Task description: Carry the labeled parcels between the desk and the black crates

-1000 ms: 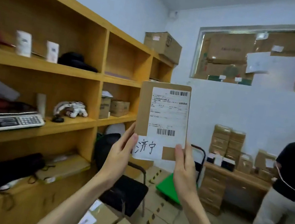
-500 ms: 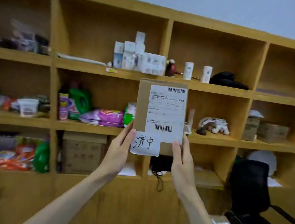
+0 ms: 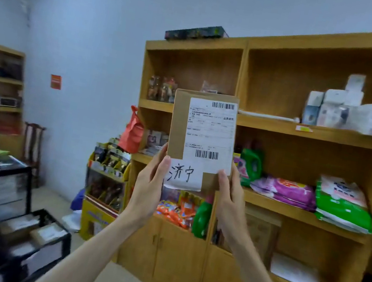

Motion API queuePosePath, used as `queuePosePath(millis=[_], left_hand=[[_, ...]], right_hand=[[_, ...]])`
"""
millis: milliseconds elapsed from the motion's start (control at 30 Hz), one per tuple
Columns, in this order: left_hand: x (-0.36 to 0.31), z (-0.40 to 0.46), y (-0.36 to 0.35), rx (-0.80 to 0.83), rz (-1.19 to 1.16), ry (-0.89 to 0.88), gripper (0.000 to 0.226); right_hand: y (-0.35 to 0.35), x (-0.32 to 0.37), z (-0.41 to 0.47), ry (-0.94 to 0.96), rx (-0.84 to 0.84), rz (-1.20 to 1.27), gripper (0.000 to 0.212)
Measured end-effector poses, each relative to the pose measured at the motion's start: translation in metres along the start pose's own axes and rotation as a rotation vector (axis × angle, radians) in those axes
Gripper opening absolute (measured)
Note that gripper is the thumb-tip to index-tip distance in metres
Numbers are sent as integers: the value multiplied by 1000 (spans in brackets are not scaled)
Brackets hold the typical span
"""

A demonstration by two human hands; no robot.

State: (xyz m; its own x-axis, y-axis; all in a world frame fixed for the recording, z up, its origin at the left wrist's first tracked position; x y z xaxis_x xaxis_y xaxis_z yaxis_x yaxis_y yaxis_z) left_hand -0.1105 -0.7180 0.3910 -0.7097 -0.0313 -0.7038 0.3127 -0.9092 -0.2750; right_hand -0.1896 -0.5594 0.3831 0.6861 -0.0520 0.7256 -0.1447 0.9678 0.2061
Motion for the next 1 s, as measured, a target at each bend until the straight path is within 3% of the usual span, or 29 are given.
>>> queuePosePath(millis=[233,467,567,667,767,1000], left_hand=[[-36,-1,160,-256,135,-42,54],[-59,-17,257,-432,244,-58,62],[-63,-17,286,-506,284,-67,65],[-62,-9,305,-547,322,-72,47],[-59,3,324,-586,343,-103,35],[-41,46,360,-684,460,-137,34]], right_hand=[[-168,26,2,60,233,113,44],[-282,43,0,96,417,215,48],[-319,44,0,81,477,291,48],[-348,42,7,66,529,364,37],[-382,35,23,72,594,423,39],[-451,18,71,86,691,539,30]])
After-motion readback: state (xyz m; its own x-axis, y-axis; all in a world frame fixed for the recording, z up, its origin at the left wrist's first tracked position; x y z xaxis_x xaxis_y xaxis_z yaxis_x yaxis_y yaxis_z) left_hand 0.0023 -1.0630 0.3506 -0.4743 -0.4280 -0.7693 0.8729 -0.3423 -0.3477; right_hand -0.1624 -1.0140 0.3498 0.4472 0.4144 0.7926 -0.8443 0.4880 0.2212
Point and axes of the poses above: each hand's wrist, its own z-axis towards the middle knuckle, its own y-axis out of the back of the hand, x = y × z, the point moved 2 cm from there along z, towards the middle knuckle, and after that the axes turned 15 degrees about -z, right-handed, at the moved point
